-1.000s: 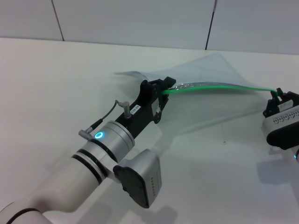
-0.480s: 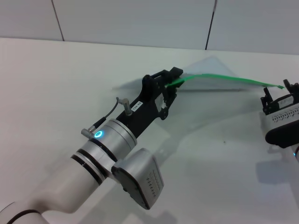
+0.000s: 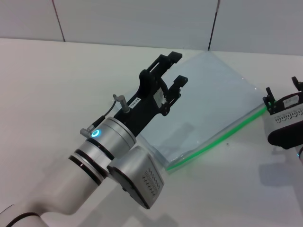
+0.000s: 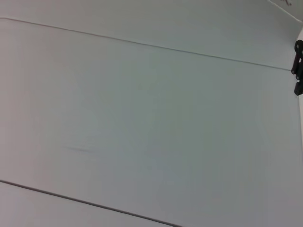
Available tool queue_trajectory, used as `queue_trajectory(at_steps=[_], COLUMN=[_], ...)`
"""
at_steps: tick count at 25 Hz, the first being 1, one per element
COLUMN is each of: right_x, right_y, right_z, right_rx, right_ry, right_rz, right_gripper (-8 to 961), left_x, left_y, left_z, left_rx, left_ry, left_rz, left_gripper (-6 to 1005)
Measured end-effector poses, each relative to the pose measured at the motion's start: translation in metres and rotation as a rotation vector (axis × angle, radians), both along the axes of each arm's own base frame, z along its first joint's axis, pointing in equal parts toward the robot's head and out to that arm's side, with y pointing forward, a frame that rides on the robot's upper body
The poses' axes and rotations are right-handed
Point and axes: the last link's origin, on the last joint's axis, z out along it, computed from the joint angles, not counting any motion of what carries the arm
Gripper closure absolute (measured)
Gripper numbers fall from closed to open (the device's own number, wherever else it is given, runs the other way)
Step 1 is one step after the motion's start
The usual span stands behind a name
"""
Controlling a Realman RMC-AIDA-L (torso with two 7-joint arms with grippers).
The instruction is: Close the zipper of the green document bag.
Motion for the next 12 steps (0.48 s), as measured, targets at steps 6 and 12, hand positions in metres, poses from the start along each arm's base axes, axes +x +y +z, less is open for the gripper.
queue_trajectory(at_steps=[6,12], right_x=[-0.0016,-0.0104], right_y=[-0.0004,0.0011], right_z=[0.0037,0.0074], right_rx=[0.042,0.102], right_ry=[0.019,0.065], right_rz=[-0.004,-0.003], right_gripper=[278,278], left_x=[-0.0033,-0.0046], left_y=[0.0007,0.0010], left_z=[0.0005,0.0048], left_rx=[0.010,0.020], left_ry=[0.012,-0.029], left_rz=[0.001,0.011], left_gripper=[335,337])
